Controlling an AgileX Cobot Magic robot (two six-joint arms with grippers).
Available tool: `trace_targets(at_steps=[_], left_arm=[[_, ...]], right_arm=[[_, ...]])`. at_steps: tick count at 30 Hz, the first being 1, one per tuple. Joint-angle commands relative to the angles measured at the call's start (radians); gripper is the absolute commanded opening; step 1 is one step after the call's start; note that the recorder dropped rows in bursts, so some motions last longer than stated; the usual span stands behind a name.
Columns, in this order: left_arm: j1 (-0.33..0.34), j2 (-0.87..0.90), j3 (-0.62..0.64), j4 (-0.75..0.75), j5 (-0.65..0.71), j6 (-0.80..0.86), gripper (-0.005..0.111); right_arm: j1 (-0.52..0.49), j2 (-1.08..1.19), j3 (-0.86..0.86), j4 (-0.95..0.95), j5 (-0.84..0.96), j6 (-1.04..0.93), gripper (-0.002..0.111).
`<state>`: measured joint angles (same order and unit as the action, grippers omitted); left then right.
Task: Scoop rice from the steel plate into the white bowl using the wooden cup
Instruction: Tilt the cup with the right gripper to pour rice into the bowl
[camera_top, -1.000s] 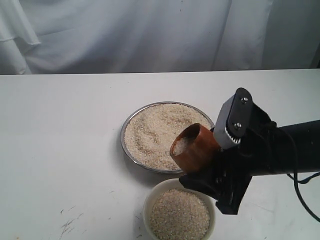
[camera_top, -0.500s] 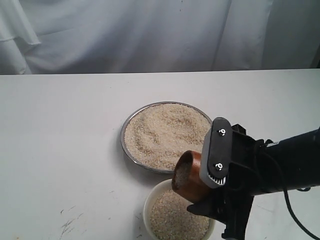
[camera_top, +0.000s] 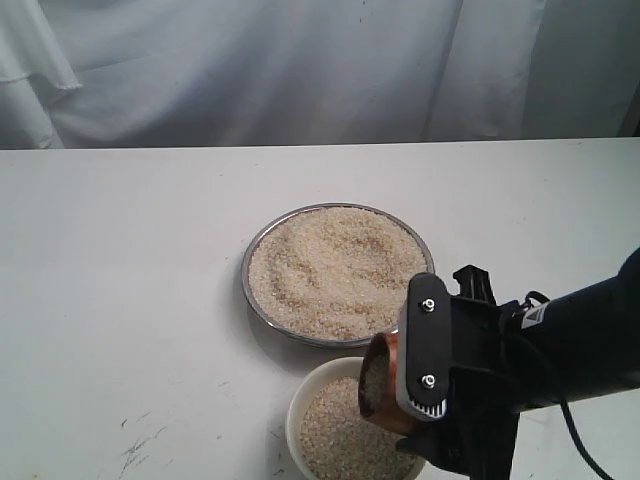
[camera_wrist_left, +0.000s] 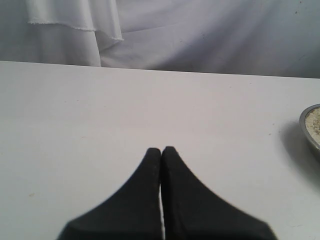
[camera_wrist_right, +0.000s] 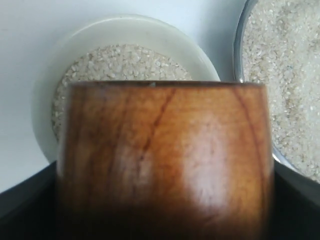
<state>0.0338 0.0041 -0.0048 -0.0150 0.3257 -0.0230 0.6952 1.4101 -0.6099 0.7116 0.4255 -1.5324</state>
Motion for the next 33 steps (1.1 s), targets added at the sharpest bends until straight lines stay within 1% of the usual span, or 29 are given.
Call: trace_targets(at_steps=[1, 6, 12, 15, 18, 21, 25, 28, 33], left_arm=[[-0.003, -0.004, 0.005, 0.001, -0.007, -0.001, 0.0], [-0.003, -0.004, 0.005, 0.001, -0.007, -0.001, 0.0], [-0.003, -0.004, 0.005, 0.001, -0.007, -0.001, 0.0], [-0.003, -0.004, 0.005, 0.001, -0.007, -0.001, 0.0], [-0.003, -0.004, 0.005, 0.001, -0.007, -0.001, 0.0], [-0.003, -0.004, 0.005, 0.001, -0.007, -0.001, 0.0], [-0.003, -0.004, 0.005, 0.001, -0.007, -0.001, 0.0], [-0.003, -0.004, 0.005, 0.001, -0.007, -0.001, 0.0], [-0.003, -0.004, 0.005, 0.001, -0.007, -0.001, 0.0]], right_arm=[[0.018, -0.011, 0.002, -0.028, -0.011, 0.023, 0.0], [0.043, -0.011, 0.002, -0.156, -0.009, 0.112, 0.0], [0.043, -0.011, 0.002, -0.24, -0.007, 0.174, 0.0], [0.043, -0.011, 0.002, -0.333, -0.007, 0.259, 0.0], [0.043, -0.011, -0.006, -0.34, 0.004, 0.268, 0.0], [0.067, -0.011, -0.015, -0.383, 0.012, 0.286, 0.0], [0.092, -0.011, -0.041, -0.491, 0.031, 0.398, 0.0], [0.101, -0.011, -0.066, -0.534, 0.059, 0.438, 0.0], [0.101, -0.011, -0.08, -0.551, 0.08, 0.448, 0.0]])
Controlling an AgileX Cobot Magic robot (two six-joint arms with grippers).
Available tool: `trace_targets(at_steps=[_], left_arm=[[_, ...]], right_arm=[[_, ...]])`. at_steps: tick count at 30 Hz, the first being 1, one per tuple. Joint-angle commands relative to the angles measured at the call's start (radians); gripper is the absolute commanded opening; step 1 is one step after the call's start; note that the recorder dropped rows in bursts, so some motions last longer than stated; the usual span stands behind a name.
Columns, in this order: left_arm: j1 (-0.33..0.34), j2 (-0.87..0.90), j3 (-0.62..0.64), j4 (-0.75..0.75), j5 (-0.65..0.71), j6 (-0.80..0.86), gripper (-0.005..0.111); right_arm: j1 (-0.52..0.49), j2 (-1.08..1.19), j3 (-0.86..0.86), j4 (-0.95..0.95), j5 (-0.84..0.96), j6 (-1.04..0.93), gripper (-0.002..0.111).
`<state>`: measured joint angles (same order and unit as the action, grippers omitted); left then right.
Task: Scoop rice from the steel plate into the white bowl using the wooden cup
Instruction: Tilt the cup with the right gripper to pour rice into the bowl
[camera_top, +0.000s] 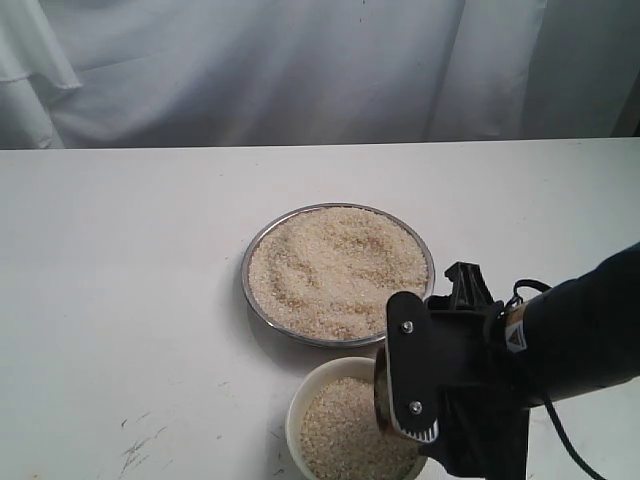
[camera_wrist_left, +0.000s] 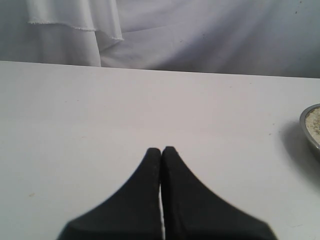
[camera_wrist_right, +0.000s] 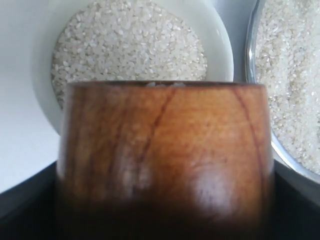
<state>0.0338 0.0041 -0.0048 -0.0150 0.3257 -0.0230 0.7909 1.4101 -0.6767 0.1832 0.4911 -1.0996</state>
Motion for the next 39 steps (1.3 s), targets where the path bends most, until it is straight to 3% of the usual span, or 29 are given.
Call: trace_targets(at_steps=[1, 15, 21, 39], left_arm=[[-0.003, -0.004, 0.005, 0.001, -0.007, -0.001, 0.0], [-0.003, -0.004, 0.005, 0.001, -0.007, -0.001, 0.0], [-0.003, -0.004, 0.005, 0.001, -0.007, -0.001, 0.0], [-0.003, -0.004, 0.005, 0.001, -0.007, -0.001, 0.0]], right_arm=[[0.006, -0.011, -0.013, -0.025, 0.019, 0.015, 0.0], [0.008, -0.011, -0.013, -0.087, 0.052, 0.036, 0.0], [0.053, -0.011, -0.018, -0.226, 0.059, 0.145, 0.0], [0.104, 0.077, -0.098, -0.302, 0.131, 0.194, 0.0]])
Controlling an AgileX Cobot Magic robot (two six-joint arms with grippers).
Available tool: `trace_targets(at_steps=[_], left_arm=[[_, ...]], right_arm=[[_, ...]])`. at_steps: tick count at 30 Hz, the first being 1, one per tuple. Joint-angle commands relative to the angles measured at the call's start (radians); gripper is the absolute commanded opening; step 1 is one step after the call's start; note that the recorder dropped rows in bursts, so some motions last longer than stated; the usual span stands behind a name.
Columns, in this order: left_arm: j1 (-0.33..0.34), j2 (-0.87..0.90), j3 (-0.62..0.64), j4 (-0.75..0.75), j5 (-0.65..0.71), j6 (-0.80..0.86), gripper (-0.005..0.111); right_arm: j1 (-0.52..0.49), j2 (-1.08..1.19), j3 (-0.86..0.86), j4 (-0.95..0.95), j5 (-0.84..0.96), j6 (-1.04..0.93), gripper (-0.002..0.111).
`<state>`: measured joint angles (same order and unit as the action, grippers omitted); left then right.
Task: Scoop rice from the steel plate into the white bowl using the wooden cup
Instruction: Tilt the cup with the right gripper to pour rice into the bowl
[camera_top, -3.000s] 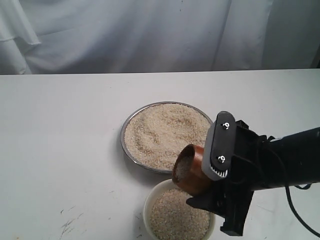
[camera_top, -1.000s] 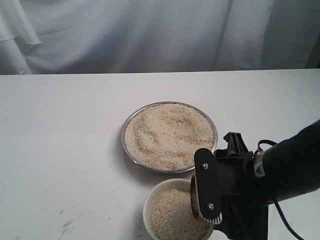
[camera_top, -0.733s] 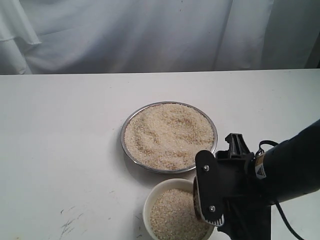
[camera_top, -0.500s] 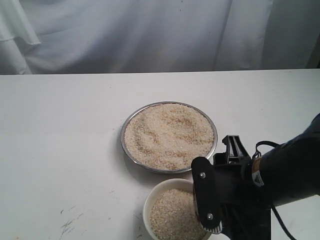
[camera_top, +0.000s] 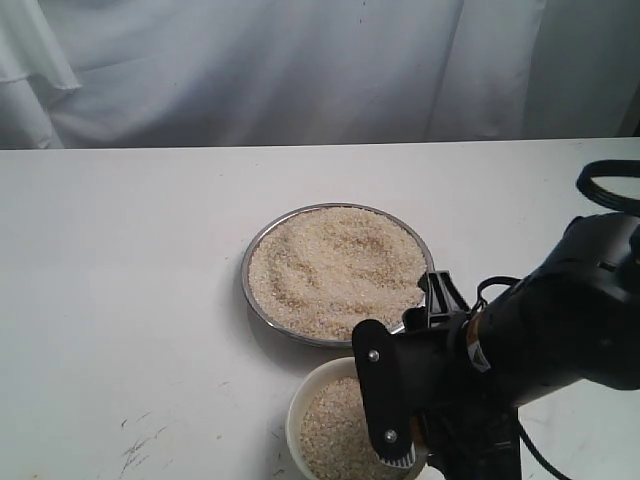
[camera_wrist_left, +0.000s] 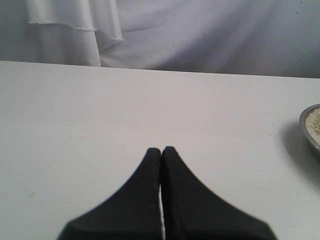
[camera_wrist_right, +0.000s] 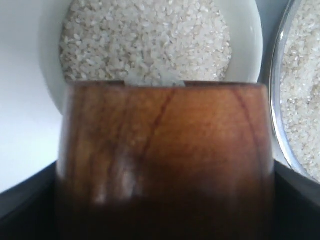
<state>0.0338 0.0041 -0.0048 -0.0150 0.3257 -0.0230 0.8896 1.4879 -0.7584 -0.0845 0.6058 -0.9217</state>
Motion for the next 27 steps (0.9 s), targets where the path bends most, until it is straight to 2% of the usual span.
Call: trace_targets(at_steps=[1, 16, 27], left_arm=[[-0.003, -0.004, 0.005, 0.001, -0.007, -0.001, 0.0], [-0.003, -0.004, 0.005, 0.001, -0.007, -0.001, 0.0], [-0.003, -0.004, 0.005, 0.001, -0.007, -0.001, 0.0]], right_arm=[[0.006, 0.0, -0.017, -0.04, 0.023, 0.016, 0.0], [0.021, 0.012, -0.028, -0.073, 0.044, 0.023, 0.0], [0.043, 0.067, -0.087, -0.163, 0.108, 0.042, 0.0]])
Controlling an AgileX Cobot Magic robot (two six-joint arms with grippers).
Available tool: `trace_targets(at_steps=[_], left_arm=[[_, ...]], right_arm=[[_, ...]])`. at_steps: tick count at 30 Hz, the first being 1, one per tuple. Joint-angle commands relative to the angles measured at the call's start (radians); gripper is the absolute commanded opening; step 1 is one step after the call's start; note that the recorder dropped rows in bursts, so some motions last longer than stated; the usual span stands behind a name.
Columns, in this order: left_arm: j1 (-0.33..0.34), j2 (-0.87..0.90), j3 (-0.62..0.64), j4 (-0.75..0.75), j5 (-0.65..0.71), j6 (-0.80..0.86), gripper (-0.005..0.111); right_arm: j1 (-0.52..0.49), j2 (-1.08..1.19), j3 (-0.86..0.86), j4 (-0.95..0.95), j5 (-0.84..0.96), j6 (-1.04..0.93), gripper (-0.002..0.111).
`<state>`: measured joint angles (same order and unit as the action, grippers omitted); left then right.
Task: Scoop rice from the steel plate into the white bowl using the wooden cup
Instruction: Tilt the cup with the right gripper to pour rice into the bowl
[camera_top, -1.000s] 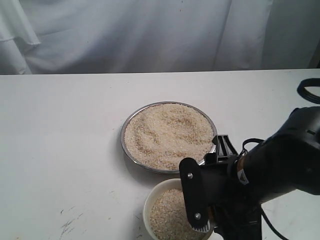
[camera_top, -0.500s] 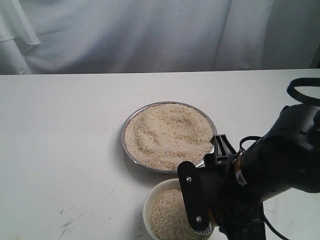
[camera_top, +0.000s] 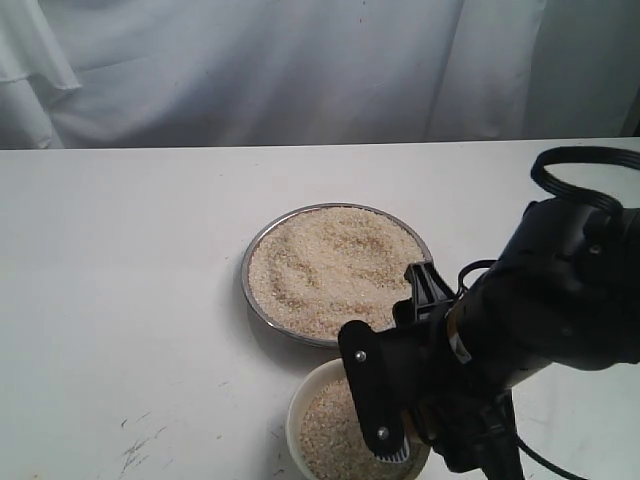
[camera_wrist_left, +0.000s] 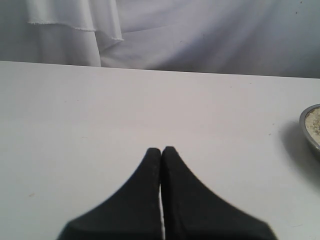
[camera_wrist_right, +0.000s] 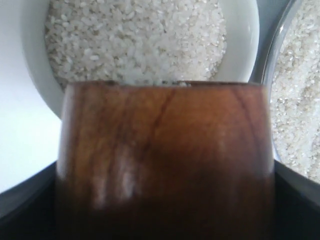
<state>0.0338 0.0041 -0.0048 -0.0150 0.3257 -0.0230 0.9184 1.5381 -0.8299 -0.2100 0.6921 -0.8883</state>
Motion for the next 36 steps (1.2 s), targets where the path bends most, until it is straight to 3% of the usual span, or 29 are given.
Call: trace_targets(at_steps=[1, 36], left_arm=[[-0.003, -0.004, 0.005, 0.001, -0.007, -0.001, 0.0], [-0.003, -0.004, 0.005, 0.001, -0.007, -0.001, 0.0]], right_arm=[[0.019, 0.019, -0.018, -0.041, 0.022, 0.016, 0.0], [0.078, 0.03, -0.074, -0.167, 0.085, 0.055, 0.0]])
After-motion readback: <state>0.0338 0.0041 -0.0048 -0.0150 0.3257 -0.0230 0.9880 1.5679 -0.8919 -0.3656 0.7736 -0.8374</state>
